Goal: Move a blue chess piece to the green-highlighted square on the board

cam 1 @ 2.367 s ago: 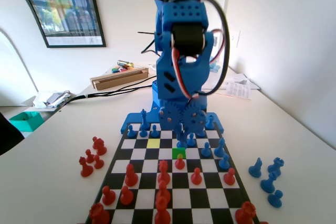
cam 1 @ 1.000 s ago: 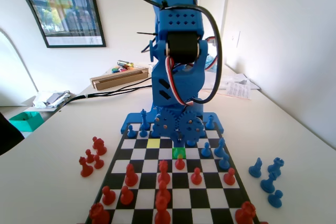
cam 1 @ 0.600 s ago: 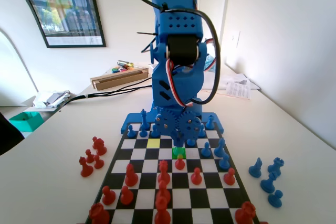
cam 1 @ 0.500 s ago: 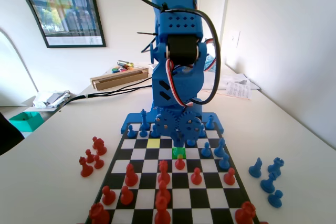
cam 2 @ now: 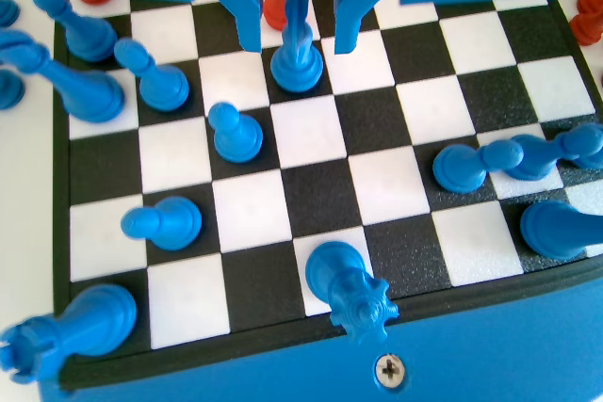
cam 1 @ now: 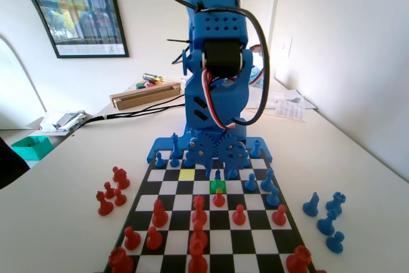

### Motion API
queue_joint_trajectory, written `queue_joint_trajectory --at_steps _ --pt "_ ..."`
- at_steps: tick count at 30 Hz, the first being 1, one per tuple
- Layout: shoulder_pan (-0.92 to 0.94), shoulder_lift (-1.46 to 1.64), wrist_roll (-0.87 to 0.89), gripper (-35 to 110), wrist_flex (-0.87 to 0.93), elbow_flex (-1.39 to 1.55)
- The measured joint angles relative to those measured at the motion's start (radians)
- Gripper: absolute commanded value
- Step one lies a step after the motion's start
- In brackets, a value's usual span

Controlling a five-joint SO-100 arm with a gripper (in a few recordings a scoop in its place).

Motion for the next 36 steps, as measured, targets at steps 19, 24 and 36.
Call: queue_joint_trajectory --at_steps 19,24,36 --pt "0.075 0.538 -0.201 1 0.592 -0.291" --pt "0.112 0.801 -0.29 1 0.664 -0.209" --pt "0.046 1.189 -0.327 1 0.856 -0.135"
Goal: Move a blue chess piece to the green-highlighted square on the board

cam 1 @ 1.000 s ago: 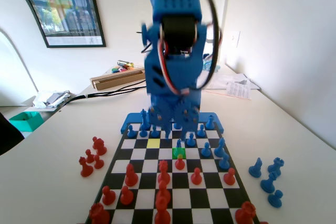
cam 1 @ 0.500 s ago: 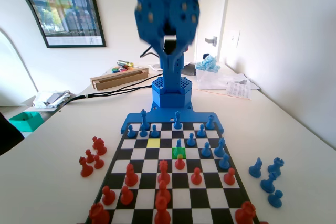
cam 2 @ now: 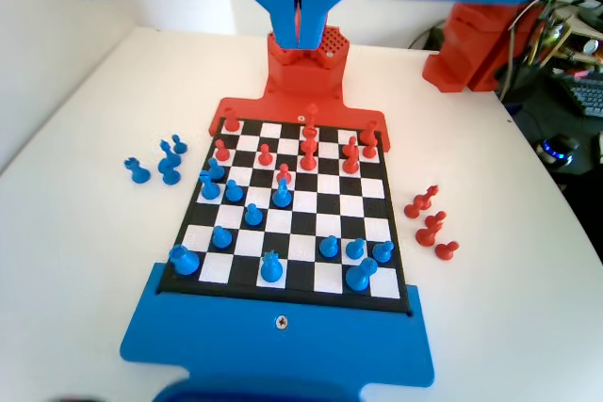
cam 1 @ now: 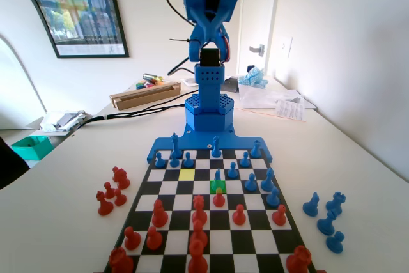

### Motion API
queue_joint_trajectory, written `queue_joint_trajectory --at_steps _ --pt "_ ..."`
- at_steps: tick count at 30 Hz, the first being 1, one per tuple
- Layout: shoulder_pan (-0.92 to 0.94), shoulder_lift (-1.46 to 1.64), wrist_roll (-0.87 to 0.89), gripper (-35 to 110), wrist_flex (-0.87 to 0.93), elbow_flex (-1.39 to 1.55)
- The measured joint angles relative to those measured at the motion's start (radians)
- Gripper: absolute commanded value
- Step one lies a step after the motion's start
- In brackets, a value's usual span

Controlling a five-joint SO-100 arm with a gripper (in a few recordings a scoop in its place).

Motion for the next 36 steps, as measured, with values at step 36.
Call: queue_joint_trajectory --at_steps 36 --pt "0.012 0.394 -0.009 1 -0.06 0.166"
